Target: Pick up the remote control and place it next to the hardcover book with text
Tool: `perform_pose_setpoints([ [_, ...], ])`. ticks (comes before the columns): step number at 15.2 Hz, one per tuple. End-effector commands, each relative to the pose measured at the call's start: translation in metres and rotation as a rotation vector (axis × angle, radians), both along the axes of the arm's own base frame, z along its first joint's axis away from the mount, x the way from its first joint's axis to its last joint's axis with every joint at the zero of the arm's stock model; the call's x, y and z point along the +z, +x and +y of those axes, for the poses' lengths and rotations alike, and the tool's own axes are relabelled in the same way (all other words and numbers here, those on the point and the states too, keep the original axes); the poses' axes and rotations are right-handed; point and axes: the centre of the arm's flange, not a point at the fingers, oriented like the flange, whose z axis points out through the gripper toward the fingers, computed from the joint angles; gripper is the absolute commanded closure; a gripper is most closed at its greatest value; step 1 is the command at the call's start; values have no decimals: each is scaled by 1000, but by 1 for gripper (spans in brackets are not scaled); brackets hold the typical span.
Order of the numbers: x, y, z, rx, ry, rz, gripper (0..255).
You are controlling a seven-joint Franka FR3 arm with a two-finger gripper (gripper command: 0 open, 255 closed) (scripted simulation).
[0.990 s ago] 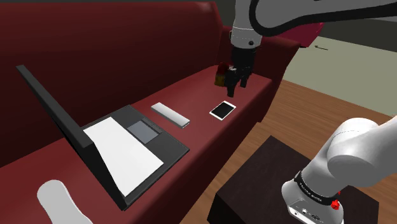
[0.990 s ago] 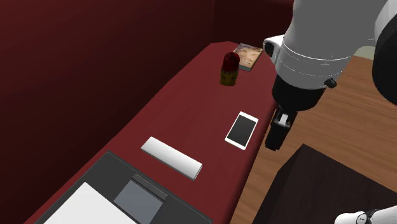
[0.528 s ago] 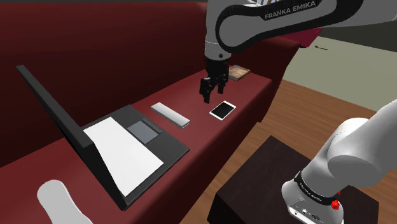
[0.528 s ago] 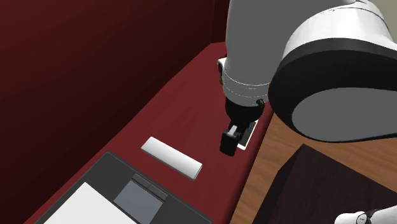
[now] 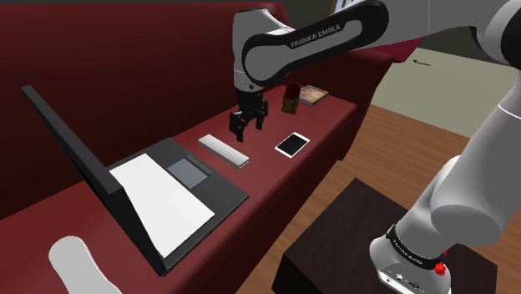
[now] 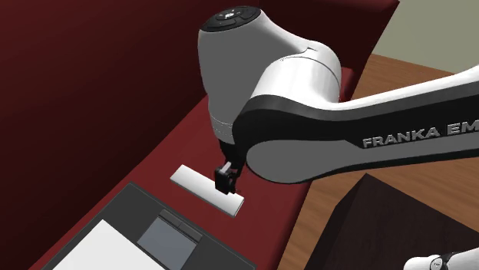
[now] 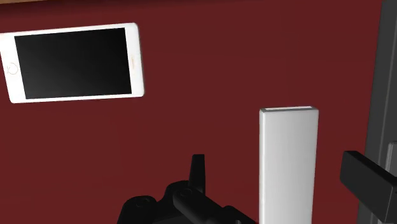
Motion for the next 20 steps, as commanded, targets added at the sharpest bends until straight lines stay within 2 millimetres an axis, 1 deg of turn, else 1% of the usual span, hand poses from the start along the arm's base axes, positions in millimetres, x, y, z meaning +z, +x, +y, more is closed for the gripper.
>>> perform_pose_setpoints([
  [1,-11,17,11,4,3,-4,0],
  [7,-47,75,48,14,9,-16,0],
  [8,-50,80,52,15,10,-17,0],
  [15,-87,79,51,15,10,-17,0],
  [16,-90,79,51,15,10,-17,0],
  [20,-90,79,51,15,10,-17,0],
])
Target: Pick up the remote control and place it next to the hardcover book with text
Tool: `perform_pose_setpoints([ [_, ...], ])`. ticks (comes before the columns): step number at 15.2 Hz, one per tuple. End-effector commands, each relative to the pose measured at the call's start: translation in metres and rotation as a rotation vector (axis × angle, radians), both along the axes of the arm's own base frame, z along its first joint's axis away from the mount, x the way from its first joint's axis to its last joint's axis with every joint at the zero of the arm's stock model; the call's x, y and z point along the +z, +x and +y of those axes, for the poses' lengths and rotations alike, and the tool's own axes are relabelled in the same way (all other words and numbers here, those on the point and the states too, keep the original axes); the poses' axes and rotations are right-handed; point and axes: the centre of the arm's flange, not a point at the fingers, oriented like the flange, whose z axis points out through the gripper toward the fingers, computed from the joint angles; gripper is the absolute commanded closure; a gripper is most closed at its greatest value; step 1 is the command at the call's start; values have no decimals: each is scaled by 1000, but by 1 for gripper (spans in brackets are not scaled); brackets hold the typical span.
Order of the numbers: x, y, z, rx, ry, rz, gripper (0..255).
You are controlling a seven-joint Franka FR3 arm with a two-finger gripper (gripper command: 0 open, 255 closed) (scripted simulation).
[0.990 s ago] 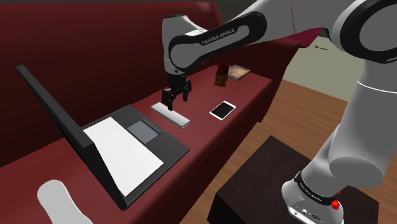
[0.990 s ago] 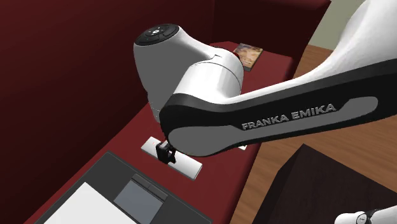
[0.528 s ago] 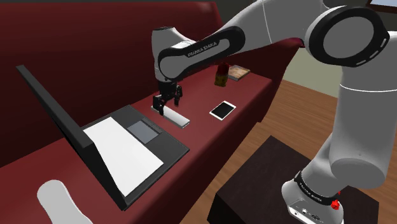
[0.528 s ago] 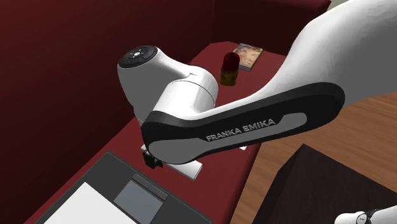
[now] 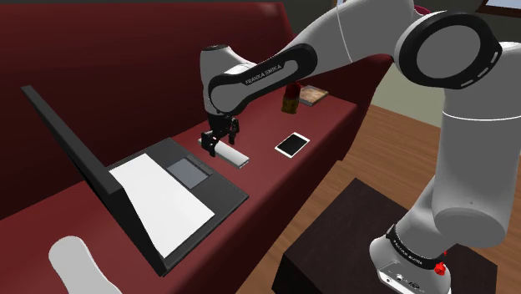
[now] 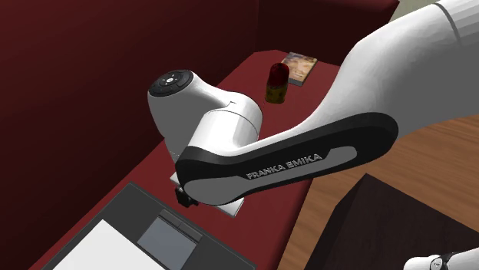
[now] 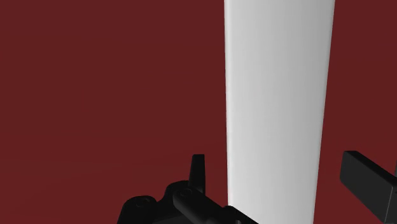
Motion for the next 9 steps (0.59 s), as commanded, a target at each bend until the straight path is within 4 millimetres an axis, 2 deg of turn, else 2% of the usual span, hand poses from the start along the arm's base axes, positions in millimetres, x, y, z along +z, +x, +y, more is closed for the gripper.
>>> perform_pose_setpoints([
  [1,0,0,0,0,0,0,0],
  [3,0,0,0,0,0,0,0],
  [4,0,0,0,0,0,0,255],
  [9,0,0,0,0,0,0,255],
])
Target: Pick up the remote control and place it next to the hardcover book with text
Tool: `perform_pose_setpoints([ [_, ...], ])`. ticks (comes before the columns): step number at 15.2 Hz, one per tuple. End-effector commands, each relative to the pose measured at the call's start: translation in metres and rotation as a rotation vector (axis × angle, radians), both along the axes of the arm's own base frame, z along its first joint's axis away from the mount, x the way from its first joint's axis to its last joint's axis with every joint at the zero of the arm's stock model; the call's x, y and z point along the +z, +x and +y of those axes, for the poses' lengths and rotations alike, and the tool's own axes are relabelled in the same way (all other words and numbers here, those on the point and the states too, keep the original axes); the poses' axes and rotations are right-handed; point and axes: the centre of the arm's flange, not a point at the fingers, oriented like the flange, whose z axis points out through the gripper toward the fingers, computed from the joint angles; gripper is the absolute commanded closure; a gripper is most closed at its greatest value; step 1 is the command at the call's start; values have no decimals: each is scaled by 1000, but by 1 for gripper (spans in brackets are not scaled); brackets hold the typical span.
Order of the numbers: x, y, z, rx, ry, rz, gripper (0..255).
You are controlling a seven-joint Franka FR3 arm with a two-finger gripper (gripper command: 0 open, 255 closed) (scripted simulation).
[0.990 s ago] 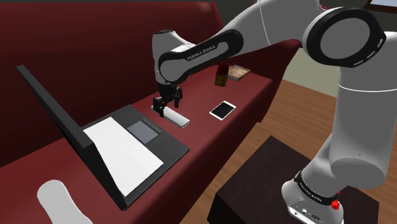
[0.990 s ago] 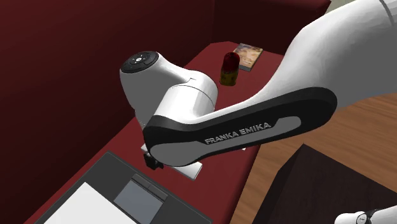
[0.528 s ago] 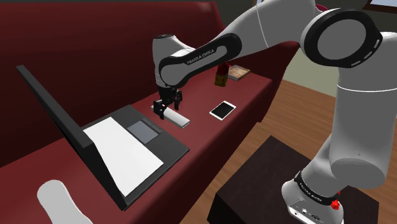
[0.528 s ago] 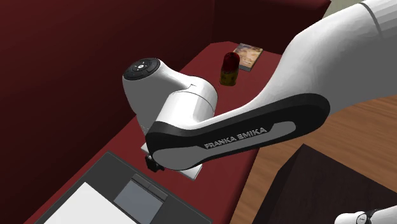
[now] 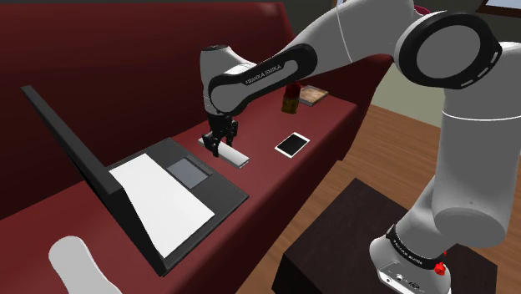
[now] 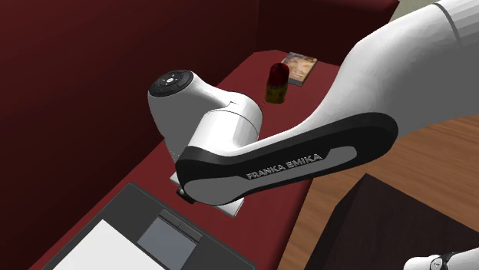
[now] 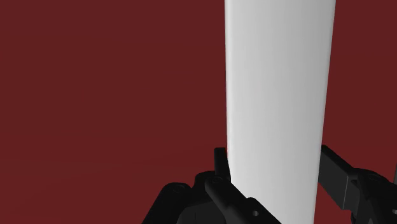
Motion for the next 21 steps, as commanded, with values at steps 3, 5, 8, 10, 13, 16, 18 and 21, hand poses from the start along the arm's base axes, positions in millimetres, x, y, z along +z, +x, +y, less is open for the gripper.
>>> perform_pose_setpoints([
  [3,0,0,0,0,0,0,255],
  [5,5,0,0,0,0,0,255],
  [8,21,0,0,0,0,0,255],
  [10,32,0,0,0,0,0,255],
  [13,47,0,0,0,0,0,255],
  [16,63,0,0,0,0,0,255],
  [18,74,0,0,0,0,0,255],
  [21,90,0,0,0,0,0,255],
])
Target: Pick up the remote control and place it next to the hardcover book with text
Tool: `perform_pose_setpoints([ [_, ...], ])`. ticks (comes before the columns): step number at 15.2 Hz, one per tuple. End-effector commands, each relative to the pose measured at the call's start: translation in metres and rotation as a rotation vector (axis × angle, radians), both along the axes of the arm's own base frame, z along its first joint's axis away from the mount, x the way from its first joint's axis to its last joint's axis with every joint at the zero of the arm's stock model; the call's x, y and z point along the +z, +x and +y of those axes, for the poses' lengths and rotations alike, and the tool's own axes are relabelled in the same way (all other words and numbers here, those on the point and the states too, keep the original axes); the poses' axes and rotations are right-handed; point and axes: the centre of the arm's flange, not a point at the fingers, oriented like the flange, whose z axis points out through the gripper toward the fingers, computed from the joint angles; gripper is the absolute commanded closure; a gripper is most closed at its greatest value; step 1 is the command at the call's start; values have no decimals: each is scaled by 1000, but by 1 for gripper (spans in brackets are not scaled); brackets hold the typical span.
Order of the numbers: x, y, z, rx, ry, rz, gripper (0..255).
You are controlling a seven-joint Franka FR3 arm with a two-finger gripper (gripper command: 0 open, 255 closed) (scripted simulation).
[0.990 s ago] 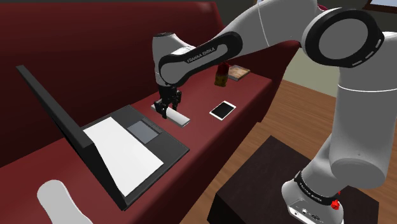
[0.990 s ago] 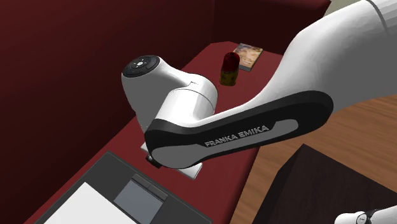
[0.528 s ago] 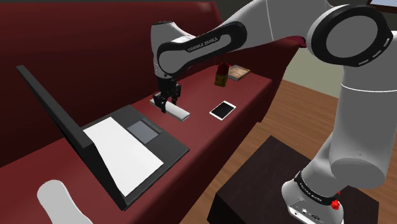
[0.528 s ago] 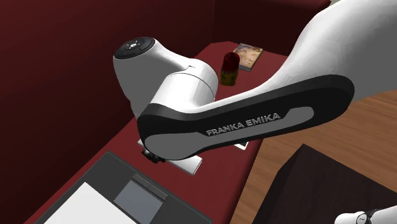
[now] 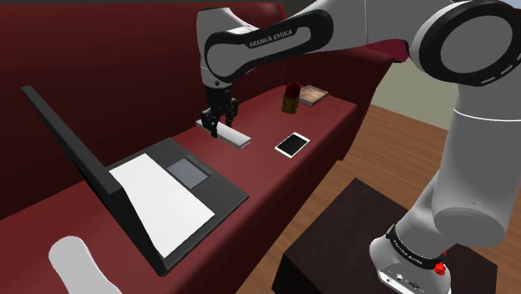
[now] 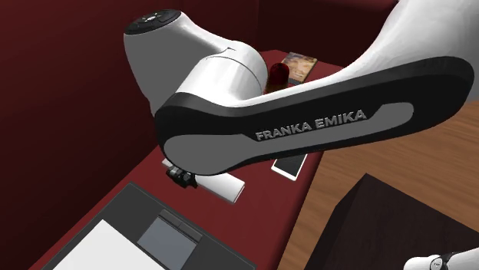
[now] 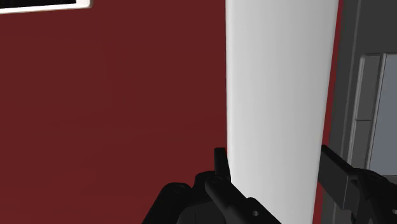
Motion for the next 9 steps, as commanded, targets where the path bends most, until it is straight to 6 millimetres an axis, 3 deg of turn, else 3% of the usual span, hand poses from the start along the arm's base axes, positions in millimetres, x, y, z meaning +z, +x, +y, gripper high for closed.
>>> perform_pose_setpoints([
  [1,7,0,0,0,0,0,255],
  [9,8,-18,-104,0,0,0,255],
])
